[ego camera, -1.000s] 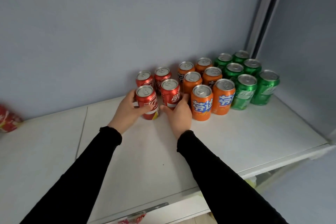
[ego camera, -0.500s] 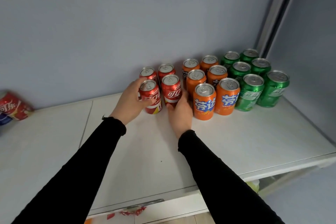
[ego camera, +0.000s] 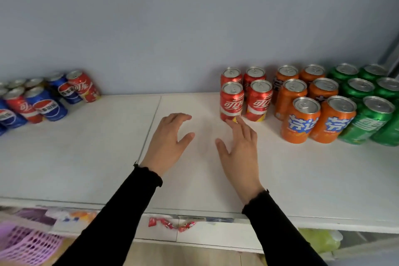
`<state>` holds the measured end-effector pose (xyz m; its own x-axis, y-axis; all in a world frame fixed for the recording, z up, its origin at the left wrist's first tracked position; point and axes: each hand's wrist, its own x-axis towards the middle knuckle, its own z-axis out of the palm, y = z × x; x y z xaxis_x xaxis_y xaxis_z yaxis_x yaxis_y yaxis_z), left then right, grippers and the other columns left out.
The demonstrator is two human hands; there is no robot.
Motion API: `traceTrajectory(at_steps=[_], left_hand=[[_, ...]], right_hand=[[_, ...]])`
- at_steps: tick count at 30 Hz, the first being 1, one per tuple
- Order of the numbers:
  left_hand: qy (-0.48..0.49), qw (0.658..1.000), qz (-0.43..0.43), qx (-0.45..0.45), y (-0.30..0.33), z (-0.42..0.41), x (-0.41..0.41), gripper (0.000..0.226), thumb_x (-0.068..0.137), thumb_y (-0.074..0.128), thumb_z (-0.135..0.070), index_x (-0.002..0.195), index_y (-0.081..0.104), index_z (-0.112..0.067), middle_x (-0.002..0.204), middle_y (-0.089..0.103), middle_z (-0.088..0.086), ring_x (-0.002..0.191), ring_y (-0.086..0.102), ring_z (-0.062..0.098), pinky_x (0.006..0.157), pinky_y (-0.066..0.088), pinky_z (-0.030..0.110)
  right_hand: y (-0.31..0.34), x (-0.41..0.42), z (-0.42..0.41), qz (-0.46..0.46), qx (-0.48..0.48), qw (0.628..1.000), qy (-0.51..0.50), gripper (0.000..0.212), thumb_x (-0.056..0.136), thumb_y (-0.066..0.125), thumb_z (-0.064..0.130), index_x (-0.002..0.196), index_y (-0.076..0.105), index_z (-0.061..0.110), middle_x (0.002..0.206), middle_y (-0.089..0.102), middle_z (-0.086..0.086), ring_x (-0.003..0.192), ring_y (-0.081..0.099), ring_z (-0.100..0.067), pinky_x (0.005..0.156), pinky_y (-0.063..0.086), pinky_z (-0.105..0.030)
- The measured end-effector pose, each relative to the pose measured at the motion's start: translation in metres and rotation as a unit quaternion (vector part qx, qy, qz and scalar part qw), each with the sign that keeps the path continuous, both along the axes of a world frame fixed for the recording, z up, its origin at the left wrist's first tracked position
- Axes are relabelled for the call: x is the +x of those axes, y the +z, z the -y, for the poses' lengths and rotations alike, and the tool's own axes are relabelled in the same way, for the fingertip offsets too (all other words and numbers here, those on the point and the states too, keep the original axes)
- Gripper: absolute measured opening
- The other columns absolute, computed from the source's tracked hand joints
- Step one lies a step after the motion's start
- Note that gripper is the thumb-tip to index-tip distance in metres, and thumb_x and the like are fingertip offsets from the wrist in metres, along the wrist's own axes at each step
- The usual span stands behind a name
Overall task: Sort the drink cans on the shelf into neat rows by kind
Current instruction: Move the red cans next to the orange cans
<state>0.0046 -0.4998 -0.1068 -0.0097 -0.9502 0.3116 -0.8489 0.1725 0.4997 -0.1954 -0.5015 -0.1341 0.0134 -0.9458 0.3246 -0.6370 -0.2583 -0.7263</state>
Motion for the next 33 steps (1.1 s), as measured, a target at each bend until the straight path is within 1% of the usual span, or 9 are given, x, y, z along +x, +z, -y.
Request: traceTrajectory(at_steps=[3,5,9,16,19,21,23,27,33], left_hand=[[0.041,0.999,0.029,0.005,-0.003,-0.028,0.043,0.04,0.095,0.066,-0.032,0.134,0.058,-0.025,0.134,0.055,-0.012,0.126,0.045,0.01,0.101,0.035,0.019],[0.065,0.997,0.035,0.006,-0.002,-0.045,0.077,0.04,0.095,0.066,-0.032,0.133,0.059,-0.024,0.134,0.056,-0.01,0.127,0.044,0.012,0.102,0.034,0.019],[0.104,0.994,0.041,0.008,0.002,-0.078,0.153,0.036,0.094,0.065,-0.035,0.129,0.062,-0.025,0.134,0.056,-0.01,0.127,0.045,0.012,0.101,0.033,0.019],[0.128,0.991,0.03,0.014,0.011,-0.129,0.291,0.039,0.094,0.066,-0.031,0.131,0.06,-0.023,0.133,0.056,-0.008,0.124,0.047,0.013,0.1,0.036,0.02],[0.129,0.991,0.028,0.019,0.016,-0.14,0.34,0.043,0.095,0.065,-0.031,0.136,0.056,-0.023,0.136,0.054,-0.008,0.127,0.046,0.013,0.104,0.038,0.025],[0.131,0.991,0.026,0.027,0.021,-0.141,0.366,0.046,0.095,0.065,-0.032,0.138,0.054,-0.023,0.139,0.053,-0.007,0.129,0.046,0.014,0.105,0.039,0.027],[0.134,0.99,0.023,0.03,0.026,-0.137,0.39,0.049,0.095,0.065,-0.033,0.14,0.051,-0.023,0.142,0.052,-0.005,0.131,0.045,0.015,0.105,0.037,0.026],[0.138,0.99,0.015,0.021,0.037,-0.119,0.428,0.055,0.094,0.068,-0.033,0.144,0.047,-0.024,0.147,0.049,-0.004,0.135,0.042,0.015,0.105,0.031,0.024],[0.138,0.989,0.058,-0.003,0.049,-0.069,0.468,0.06,0.088,0.074,-0.03,0.142,0.048,-0.02,0.14,0.054,0.003,0.128,0.046,0.021,0.099,0.033,0.026]], right_hand=[[0.003,0.039,-0.01,-0.022,-0.002,0.999,0.044,0.045,0.092,0.066,0.027,0.135,0.055,0.021,0.148,0.048,-0.003,0.136,0.037,-0.024,0.113,0.036,-0.038],[0.004,0.072,-0.015,-0.03,0.001,0.997,0.076,0.042,0.092,0.066,0.027,0.132,0.058,0.021,0.147,0.049,-0.003,0.136,0.038,-0.023,0.112,0.035,-0.037],[0.01,0.148,-0.031,-0.05,-0.01,0.991,0.123,0.037,0.092,0.066,0.028,0.129,0.06,0.023,0.144,0.052,-0.001,0.133,0.042,-0.022,0.11,0.037,-0.04],[0.024,0.286,-0.059,-0.052,-0.005,0.987,0.155,0.036,0.095,0.063,0.029,0.13,0.06,0.024,0.142,0.053,0.002,0.134,0.041,-0.02,0.11,0.037,-0.036],[0.026,0.334,-0.062,-0.038,0.001,0.985,0.166,0.039,0.095,0.063,0.029,0.132,0.057,0.022,0.137,0.056,0.004,0.129,0.044,-0.019,0.103,0.04,-0.031],[0.029,0.359,-0.061,-0.034,0.013,0.986,0.164,0.041,0.095,0.063,0.029,0.134,0.055,0.021,0.136,0.057,0.006,0.128,0.044,-0.016,0.098,0.038,-0.023],[0.032,0.379,-0.055,-0.035,0.028,0.986,0.161,0.043,0.096,0.063,0.03,0.136,0.053,0.021,0.137,0.056,0.005,0.127,0.045,-0.016,0.095,0.036,-0.021],[0.035,0.41,-0.03,-0.035,0.05,0.987,0.151,0.046,0.095,0.063,0.032,0.138,0.05,0.022,0.136,0.056,0.003,0.126,0.046,-0.016,0.092,0.036,-0.022],[0.028,0.445,0.031,0.004,0.076,0.989,0.126,0.056,0.093,0.067,0.032,0.142,0.045,0.018,0.142,0.053,0.001,0.127,0.05,-0.018,0.098,0.042,-0.029]])
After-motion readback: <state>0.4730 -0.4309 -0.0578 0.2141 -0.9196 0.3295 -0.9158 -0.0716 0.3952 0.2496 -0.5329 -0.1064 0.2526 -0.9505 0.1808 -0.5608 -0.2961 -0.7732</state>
